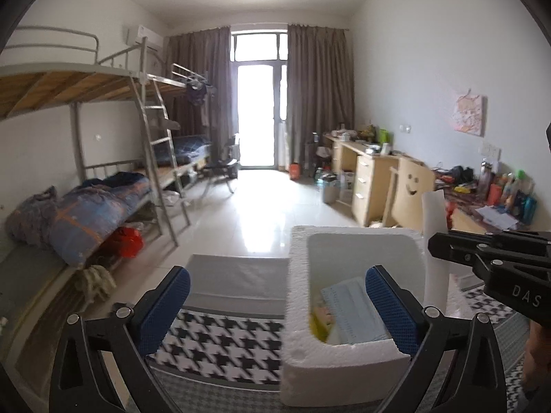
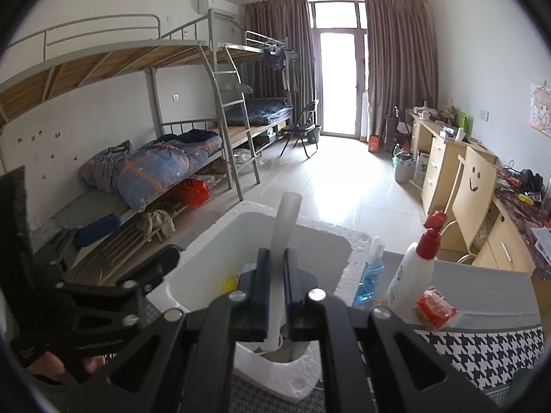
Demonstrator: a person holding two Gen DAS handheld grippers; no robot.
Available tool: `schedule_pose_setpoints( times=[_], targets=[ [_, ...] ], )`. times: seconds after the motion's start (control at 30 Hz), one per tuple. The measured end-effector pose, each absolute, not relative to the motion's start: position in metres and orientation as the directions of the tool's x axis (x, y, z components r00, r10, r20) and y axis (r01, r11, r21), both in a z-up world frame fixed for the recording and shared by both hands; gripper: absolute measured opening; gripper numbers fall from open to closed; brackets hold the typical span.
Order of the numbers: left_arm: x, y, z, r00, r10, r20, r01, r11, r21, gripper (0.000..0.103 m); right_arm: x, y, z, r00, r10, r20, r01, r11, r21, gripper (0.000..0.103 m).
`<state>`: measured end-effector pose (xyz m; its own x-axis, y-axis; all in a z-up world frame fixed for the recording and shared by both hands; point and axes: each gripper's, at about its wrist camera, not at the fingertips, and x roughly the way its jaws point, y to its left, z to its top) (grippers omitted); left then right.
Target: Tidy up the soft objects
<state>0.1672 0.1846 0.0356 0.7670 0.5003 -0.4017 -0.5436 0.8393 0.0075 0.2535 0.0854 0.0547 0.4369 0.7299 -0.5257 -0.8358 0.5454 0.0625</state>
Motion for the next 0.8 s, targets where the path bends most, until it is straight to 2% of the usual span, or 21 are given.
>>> schedule_pose_setpoints(
  times=[0.2,0.27,0.3,0.33,0.4,0.67,0.77,0.8],
  targets=[
    [0.158,0.19,0.035,0.761,0.519,-0.39,-0.564,0.825,-0.003,0.102,0.253,0.095,0.049,0.43,0.721,-0.544,-0.837,0.544,0.059,0.01],
    [0.157,0.19,0.033,0.758,0.521,-0.392,-0.564,0.826,0.006,0.102,0.254,0.097,0.046,0.434,0.713,-0.551,-0.833,0.55,0.055,0.015],
    [0.157,0.191,0.032,0.756,0.525,-0.391,-0.569,0.823,0.005,0.102,0.254,0.098,0.044,0.438,0.706,-0.557,-0.833,0.551,0.043,0.025],
    [0.156,0.191,0.032,0.754,0.53,-0.388,-0.575,0.818,0.0,0.102,0.254,0.099,0.043,0.442,0.699,-0.562,-0.832,0.554,0.034,0.042],
    [0.155,0.191,0.031,0.751,0.531,-0.393,-0.579,0.815,-0.005,0.102,0.254,0.1,0.044,0.449,0.692,-0.565,-0.825,0.564,0.035,0.064],
    [0.152,0.183,0.033,0.763,0.513,-0.394,-0.557,0.83,0.002,0.102,0.251,0.082,0.051,0.458,0.704,-0.543,-0.815,0.577,0.06,0.067],
    [0.147,0.179,0.036,0.769,0.511,-0.384,-0.554,0.833,-0.003,0.102,0.249,0.075,0.054,0.465,0.706,-0.534,-0.81,0.583,0.066,0.07],
    [0.144,0.18,0.037,0.773,0.506,-0.383,-0.55,0.835,-0.005,0.102,0.248,0.075,0.054,0.466,0.709,-0.53,-0.809,0.584,0.069,0.074]
  ],
)
